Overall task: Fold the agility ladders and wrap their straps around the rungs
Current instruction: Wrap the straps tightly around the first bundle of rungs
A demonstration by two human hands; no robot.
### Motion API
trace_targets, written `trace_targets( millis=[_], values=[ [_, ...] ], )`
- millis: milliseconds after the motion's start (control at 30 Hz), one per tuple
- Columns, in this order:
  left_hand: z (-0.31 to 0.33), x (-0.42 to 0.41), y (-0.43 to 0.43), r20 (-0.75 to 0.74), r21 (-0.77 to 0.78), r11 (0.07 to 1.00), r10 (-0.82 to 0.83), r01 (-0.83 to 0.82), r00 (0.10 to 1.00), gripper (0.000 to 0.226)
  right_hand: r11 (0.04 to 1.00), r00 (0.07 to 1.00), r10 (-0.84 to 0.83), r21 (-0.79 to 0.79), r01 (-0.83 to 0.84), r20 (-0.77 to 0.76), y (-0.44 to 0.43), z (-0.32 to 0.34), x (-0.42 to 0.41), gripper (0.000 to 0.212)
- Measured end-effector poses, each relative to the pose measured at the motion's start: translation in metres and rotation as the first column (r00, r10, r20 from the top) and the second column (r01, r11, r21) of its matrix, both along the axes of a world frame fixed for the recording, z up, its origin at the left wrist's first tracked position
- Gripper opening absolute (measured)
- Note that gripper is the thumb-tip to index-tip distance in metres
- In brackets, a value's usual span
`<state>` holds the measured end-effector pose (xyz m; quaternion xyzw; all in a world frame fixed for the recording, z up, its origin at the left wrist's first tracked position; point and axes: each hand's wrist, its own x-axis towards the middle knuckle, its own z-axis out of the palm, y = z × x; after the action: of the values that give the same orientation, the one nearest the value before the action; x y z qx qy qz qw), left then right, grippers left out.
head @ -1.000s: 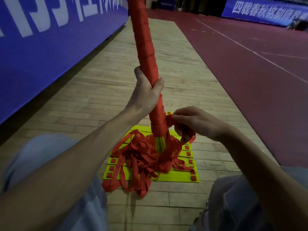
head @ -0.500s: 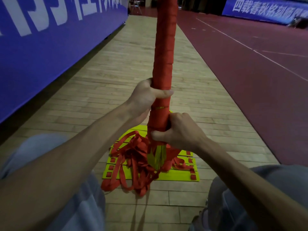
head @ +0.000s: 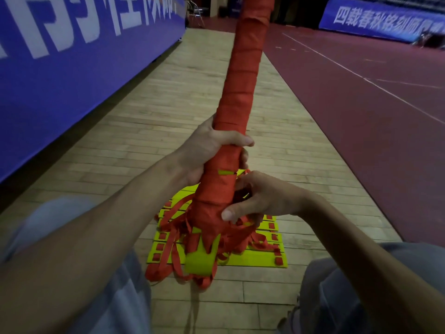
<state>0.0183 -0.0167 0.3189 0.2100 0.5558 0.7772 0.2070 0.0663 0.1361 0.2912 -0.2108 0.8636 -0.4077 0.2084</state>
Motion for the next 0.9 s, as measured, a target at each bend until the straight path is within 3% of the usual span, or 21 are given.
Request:
trace_targets(
  millis=[167,300,533,600,667,733,833,900],
  values=[
    [-0.005,-0.008,0.007,-0.093,-0.093,0.985,0.137,-0.146,0.986,0.035,0.994,0.994,-0.043,0.109,0.032,0.1,0.013,0.005,-0.004,0.006],
    [-0.013,-0.017,0.012,-0.281,-0.13,0.917,0.33,-0.376,0.901,0.031,0.951,0.994,-0.104,0.287,0.111,-0.041,0.015,0.007,-0.007,0.021],
    [-0.018,-0.023,0.012,-0.562,-0.174,0.746,0.461,-0.642,0.687,0.042,0.943,0.952,-0.296,0.136,0.304,-0.072,-0.01,0.01,-0.004,0.027],
    [-0.019,-0.021,0.014,-0.586,-0.177,0.747,0.443,-0.641,0.678,0.047,0.936,0.955,-0.236,0.223,0.273,-0.178,-0.016,0.007,-0.002,0.041],
    [-0.021,-0.018,0.017,-0.548,-0.175,0.791,0.416,-0.586,0.725,0.049,0.893,0.925,-0.188,0.334,0.301,-0.33,-0.018,-0.001,0.001,0.061],
    [-0.022,-0.013,0.02,-0.412,-0.18,0.86,0.375,-0.478,0.83,0.053,0.846,0.871,-0.23,0.353,0.4,-0.435,-0.019,-0.012,0.002,0.071],
    [-0.019,-0.006,0.021,-0.142,-0.172,0.935,0.289,-0.312,0.947,0.061,0.841,0.854,-0.313,0.297,0.452,-0.415,-0.023,-0.022,0.005,0.077],
    [-0.016,-0.005,0.017,-0.06,-0.147,0.955,0.251,-0.258,0.966,0.059,0.869,0.868,-0.332,0.239,0.434,-0.37,-0.024,-0.021,0.005,0.064]
  ],
)
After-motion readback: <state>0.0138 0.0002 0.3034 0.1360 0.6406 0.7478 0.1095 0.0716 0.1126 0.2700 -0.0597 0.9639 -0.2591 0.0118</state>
